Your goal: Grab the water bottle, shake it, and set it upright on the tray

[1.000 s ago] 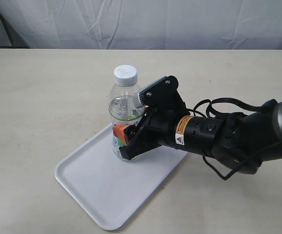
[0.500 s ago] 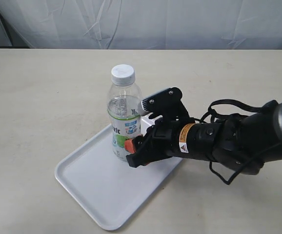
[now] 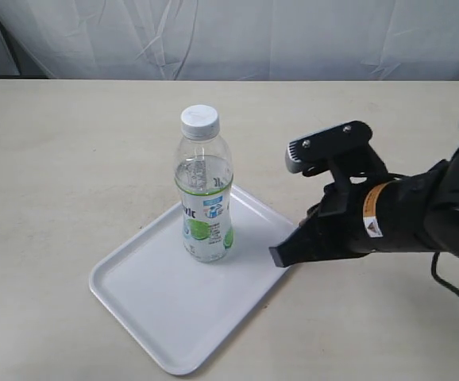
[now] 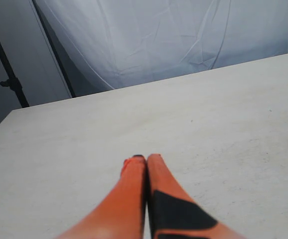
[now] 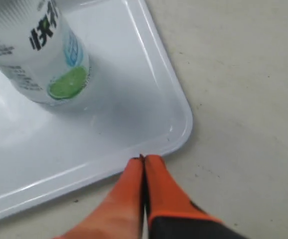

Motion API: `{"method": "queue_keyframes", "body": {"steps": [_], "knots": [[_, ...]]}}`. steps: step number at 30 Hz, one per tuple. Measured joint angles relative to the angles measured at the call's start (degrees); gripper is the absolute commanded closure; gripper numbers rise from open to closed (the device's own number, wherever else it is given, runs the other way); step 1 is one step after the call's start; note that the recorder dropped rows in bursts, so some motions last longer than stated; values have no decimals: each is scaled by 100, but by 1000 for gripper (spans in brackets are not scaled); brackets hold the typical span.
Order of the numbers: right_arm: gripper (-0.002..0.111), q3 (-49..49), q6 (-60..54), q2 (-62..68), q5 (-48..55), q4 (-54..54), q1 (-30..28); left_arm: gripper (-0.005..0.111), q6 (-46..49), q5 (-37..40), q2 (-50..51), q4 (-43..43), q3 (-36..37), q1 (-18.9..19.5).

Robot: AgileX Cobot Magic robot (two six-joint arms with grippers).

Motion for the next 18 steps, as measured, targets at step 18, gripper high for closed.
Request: {"method": "queue_keyframes", "body": {"steps": [18], "knots": [[108,0,265,-2191,1566,729,0,106,0,0,0,0,0,0]]}}
